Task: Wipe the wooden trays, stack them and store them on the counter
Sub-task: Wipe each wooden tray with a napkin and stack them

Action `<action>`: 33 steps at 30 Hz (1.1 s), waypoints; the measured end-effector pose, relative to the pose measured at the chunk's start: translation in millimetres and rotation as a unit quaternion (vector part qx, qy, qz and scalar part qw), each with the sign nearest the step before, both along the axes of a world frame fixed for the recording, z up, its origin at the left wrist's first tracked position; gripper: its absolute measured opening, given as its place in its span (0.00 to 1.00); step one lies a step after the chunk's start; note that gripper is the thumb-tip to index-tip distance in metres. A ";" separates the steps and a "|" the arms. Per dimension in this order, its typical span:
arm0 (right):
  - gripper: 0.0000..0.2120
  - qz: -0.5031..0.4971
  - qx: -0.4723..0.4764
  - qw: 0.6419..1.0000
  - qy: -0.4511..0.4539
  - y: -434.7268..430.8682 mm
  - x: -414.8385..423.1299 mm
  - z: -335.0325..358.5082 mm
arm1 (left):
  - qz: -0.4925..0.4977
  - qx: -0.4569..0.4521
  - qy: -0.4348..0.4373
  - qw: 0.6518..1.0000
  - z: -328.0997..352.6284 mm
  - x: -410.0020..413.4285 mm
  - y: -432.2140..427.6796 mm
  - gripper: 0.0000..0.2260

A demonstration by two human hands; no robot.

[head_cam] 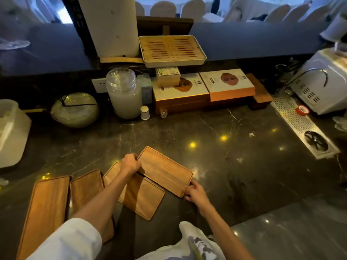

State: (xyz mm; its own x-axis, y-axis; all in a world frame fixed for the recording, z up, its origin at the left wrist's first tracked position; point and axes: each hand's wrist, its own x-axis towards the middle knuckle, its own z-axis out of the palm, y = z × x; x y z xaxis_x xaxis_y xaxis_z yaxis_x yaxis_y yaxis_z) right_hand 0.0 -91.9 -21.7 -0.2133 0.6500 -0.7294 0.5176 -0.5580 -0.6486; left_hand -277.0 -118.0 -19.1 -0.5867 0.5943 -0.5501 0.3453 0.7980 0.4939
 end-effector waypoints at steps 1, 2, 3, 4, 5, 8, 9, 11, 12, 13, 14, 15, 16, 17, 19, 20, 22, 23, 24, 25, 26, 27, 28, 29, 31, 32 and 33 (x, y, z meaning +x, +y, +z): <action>0.18 0.001 0.018 1.000 -0.011 6.7 4.3 -2.3 | 0.015 0.016 0.001 1.000 -0.5 5.4 2.8 0.13; 0.18 0.005 0.043 0.999 -0.029 13.9 10.7 -5.1 | 0.027 0.035 0.006 0.999 -0.5 12.3 5.9 0.12; 0.17 0.002 0.063 0.997 -0.041 21.4 18.7 -7.8 | 0.035 0.053 0.011 0.998 0.0 20.5 9.4 0.10; 0.18 -0.006 0.074 0.996 -0.046 30.1 28.1 -9.8 | 0.043 0.065 0.011 0.997 1.9 29.9 13.5 0.09; 0.18 -0.016 0.079 0.996 -0.045 39.4 38.7 -10.7 | 0.048 0.070 0.009 0.996 4.3 40.4 18.4 0.09; 0.18 -0.031 0.097 0.994 -0.027 75.0 77.1 -12.3 | 0.054 0.066 0.003 0.996 10.5 77.0 30.2 0.08; 0.17 -0.029 0.110 0.993 -0.024 89.1 90.8 -12.6 | 0.059 0.060 -0.004 0.996 12.4 91.1 32.6 0.08; 0.17 -0.024 0.137 0.990 -0.034 118.1 117.5 -12.3 | 0.072 0.051 -0.012 0.996 13.1 120.7 36.3 0.08; 0.17 -0.021 0.147 0.988 -0.037 132.4 130.9 -12.9 | 0.075 0.043 -0.014 0.996 11.9 136.7 37.6 0.07; 0.17 -0.011 0.155 0.987 -0.040 146.3 143.7 -14.1 | 0.076 0.031 -0.018 0.997 10.5 153.7 38.8 0.07; 0.17 0.004 0.162 0.986 -0.047 159.3 155.9 -15.2 | 0.076 0.018 -0.023 0.997 9.7 170.7 40.7 0.08; 0.17 0.021 0.167 0.984 -0.057 170.9 166.8 -16.4 | 0.075 0.007 -0.022 0.997 8.4 186.7 42.6 0.10; 0.17 0.036 0.170 0.983 -0.065 180.8 176.2 -18.0 | 0.074 -0.001 -0.018 0.997 6.6 201.1 44.4 0.10; 0.16 0.050 0.174 0.981 -0.073 188.9 184.3 -19.4 | 0.074 -0.006 -0.015 0.997 4.4 214.0 46.2 0.09; 0.17 0.081 0.179 0.976 -0.089 200.4 197.0 -21.2 | 0.075 -0.016 -0.012 0.997 -1.0 235.9 48.1 0.05; 0.17 0.095 0.179 0.975 -0.094 204.8 201.8 -21.8 | 0.077 -0.023 -0.015 0.997 -4.2 245.3 48.5 0.07; 0.17 0.119 0.178 0.972 -0.097 210.1 209.8 -22.9 | 0.088 -0.038 -0.020 0.995 -10.1 260.5 47.5 0.10; 0.16 0.129 0.177 0.971 -0.097 211.0 213.7 -24.5 | 0.086 -0.045 -0.014 0.995 -12.4 266.2 46.2 0.10; 0.16 0.139 0.175 0.970 -0.099 211.1 217.4 -26.4 | 0.081 -0.053 -0.004 0.995 -14.3 270.8 44.6 0.09; 0.16 0.147 0.174 0.968 -0.102 210.5 221.0 -28.1 | 0.076 -0.057 0.005 0.995 -16.9 274.6 42.4 0.08; 0.16 0.155 0.173 0.967 -0.104 209.2 224.6 -30.1 | 0.069 -0.057 0.014 0.996 -19.7 278.2 39.7 0.08; 0.15 0.160 0.174 0.966 -0.103 207.8 228.0 -32.3 | 0.062 -0.051 0.022 0.996 -22.3 281.4 36.8 0.08; 0.15 0.163 0.175 0.966 -0.099 206.2 231.2 -34.5 | 0.056 -0.045 0.030 0.997 -24.3 284.7 33.5 0.08; 0.15 0.164 0.177 0.966 -0.092 204.9 233.7 -36.0 | 0.050 -0.040 0.036 0.997 -25.5 287.4 30.6 0.09; 0.16 0.163 0.182 0.967 -0.079 203.3 236.4 -36.3 | 0.044 -0.030 0.043 0.998 -26.8 290.1 27.1 0.09; 0.16 0.163 0.182 0.967 -0.075 203.0 237.0 -35.9 | 0.039 -0.026 0.045 0.998 -27.1 290.1 26.4 0.10; 0.16 0.165 0.181 0.967 -0.073 202.8 237.4 -35.2 | 0.030 -0.025 0.047 0.998 -27.2 289.9 26.2 0.10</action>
State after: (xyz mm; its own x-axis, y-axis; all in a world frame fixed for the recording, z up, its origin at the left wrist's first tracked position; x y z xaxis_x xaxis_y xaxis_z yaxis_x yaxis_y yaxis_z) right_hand 237.4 110.9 -56.8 -0.3653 0.7822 -0.5047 0.7290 -0.0968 -0.6776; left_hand 12.9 -91.8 -46.3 -0.6706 0.5295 -0.5195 0.3384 0.8416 0.4209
